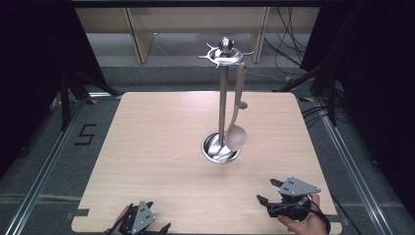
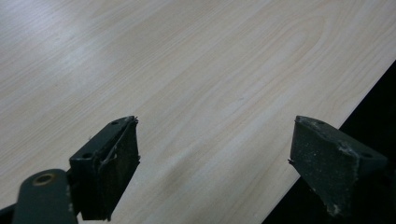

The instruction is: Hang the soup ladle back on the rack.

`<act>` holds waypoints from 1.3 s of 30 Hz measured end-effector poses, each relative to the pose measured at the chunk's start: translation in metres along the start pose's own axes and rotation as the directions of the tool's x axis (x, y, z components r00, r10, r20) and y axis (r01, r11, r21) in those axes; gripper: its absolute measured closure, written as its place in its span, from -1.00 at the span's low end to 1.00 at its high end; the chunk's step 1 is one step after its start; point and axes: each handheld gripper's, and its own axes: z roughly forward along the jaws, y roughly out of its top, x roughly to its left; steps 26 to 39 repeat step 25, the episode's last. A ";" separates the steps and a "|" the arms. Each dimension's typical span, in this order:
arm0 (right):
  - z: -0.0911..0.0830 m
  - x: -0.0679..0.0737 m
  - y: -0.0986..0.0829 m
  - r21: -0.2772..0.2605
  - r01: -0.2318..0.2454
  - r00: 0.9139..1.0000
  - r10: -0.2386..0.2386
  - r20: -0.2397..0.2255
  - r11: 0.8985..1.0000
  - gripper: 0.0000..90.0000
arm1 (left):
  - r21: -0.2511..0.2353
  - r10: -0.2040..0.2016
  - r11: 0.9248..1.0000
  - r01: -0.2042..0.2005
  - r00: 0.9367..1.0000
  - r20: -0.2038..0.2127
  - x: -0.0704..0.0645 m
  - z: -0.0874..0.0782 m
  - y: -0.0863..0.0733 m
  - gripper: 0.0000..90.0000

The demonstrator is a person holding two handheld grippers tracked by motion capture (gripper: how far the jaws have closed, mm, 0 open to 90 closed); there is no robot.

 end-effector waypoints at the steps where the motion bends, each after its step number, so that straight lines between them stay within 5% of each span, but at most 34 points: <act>1: 0.000 0.001 -0.002 0.008 -0.010 1.000 0.010 -0.008 1.000 -0.36 | 0.001 0.000 1.000 0.000 1.000 0.001 0.000 0.000 0.000 -0.67; 6: 0.000 0.001 -0.013 0.035 -0.010 1.000 0.010 -0.001 0.999 -0.37 | -0.006 -0.011 1.000 0.011 1.000 -0.003 -0.001 0.001 0.000 -0.67; 7: 0.000 0.002 -0.015 0.042 -0.021 1.000 0.021 0.000 0.999 -0.37 | -0.010 -0.038 0.999 0.038 0.999 -0.002 -0.003 0.002 -0.001 -0.67; 21: -0.002 0.006 -0.022 0.047 -0.014 1.000 0.014 0.001 0.999 -0.39 | -0.005 -0.009 1.000 0.009 1.000 -0.006 -0.001 0.001 -0.001 -0.67; 39: -0.002 0.005 -0.022 0.044 -0.010 1.000 0.009 0.013 0.999 -0.39 | -0.007 -0.023 1.000 0.023 1.000 -0.005 -0.002 0.002 -0.001 -0.67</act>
